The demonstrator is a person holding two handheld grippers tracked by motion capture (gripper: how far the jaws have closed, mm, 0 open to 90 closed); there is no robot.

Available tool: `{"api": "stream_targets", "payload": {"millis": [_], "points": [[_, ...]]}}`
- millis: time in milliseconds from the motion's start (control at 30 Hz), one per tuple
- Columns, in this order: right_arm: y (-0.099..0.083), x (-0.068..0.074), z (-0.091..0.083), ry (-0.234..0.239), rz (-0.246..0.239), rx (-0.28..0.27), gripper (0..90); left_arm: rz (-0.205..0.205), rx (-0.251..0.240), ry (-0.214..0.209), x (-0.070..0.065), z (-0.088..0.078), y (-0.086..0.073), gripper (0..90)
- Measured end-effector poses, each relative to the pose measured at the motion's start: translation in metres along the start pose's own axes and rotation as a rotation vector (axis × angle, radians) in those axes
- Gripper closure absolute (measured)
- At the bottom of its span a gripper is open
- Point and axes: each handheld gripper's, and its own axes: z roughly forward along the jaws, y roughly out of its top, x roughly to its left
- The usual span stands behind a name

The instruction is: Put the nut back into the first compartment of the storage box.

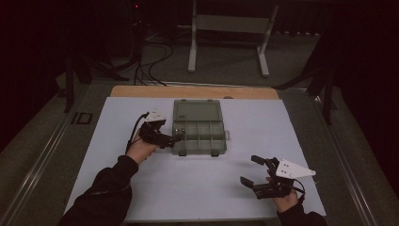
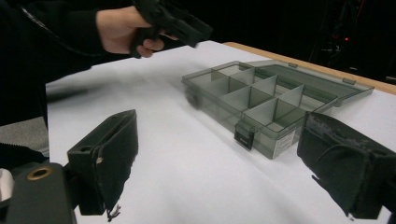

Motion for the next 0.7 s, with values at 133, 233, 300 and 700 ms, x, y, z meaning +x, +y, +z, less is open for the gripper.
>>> {"api": "stream_targets", "payload": {"millis": [133, 233, 300, 700], "points": [[0.0, 0.0, 0.0, -0.001, -0.001, 0.001, 12.4, 0.009, -0.024, -0.008, -0.004, -0.018, -0.009, 1.8], [0.0, 0.0, 0.0, -0.003, 0.0, 0.001, 12.4, -0.001, -0.053, -0.044, -0.008, -0.032, -0.017, 1.9], [0.0, 0.001, 0.0, -0.004, 0.0, 0.004, 12.4, 0.003, -0.053, -0.066, -0.012, -0.039, -0.023, 2.0], [0.0, 0.001, 0.002, -0.006, 0.0, 0.01, 12.4, 0.024, -0.028, -0.147, -0.03, -0.072, -0.06, 3.1]]}}
